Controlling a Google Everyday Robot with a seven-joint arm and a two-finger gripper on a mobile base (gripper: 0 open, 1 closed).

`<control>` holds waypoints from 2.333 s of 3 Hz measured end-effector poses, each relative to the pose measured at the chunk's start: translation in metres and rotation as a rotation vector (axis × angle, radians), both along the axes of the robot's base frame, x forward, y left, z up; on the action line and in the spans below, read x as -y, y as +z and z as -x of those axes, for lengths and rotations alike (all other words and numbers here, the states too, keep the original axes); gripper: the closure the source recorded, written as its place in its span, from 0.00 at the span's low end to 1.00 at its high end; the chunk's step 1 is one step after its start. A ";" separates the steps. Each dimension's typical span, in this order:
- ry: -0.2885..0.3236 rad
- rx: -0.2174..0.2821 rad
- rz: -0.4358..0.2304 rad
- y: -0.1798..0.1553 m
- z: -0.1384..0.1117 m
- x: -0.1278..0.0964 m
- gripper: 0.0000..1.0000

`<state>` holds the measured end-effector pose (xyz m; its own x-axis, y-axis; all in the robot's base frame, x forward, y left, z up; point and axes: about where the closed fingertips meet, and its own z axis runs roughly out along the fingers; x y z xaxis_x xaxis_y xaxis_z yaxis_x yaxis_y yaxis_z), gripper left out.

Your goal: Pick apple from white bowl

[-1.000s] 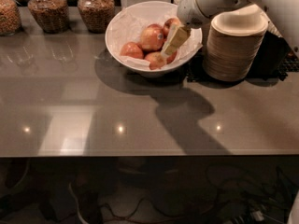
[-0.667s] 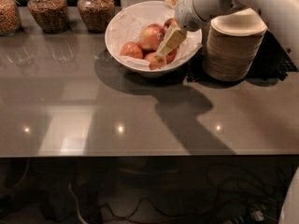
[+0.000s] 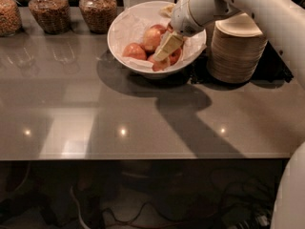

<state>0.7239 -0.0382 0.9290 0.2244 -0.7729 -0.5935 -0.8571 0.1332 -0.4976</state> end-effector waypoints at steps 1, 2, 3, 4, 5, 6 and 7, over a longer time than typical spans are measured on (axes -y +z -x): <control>0.015 -0.022 -0.007 -0.007 -0.001 -0.007 0.18; 0.019 -0.034 -0.012 -0.011 -0.004 -0.011 0.28; 0.020 -0.035 -0.012 -0.012 -0.004 -0.011 0.42; 0.016 -0.038 -0.015 -0.012 -0.004 -0.010 0.67; 0.010 -0.040 -0.019 -0.011 -0.003 -0.009 0.90; 0.005 -0.035 -0.032 -0.007 0.001 -0.008 1.00; -0.002 0.003 -0.042 0.011 0.005 -0.004 1.00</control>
Offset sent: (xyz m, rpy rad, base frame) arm 0.0079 0.0099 -0.0106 0.0181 0.0404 0.0163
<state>0.7189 -0.0341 0.9396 0.2243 -0.7482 -0.6245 -0.8554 0.1557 -0.4939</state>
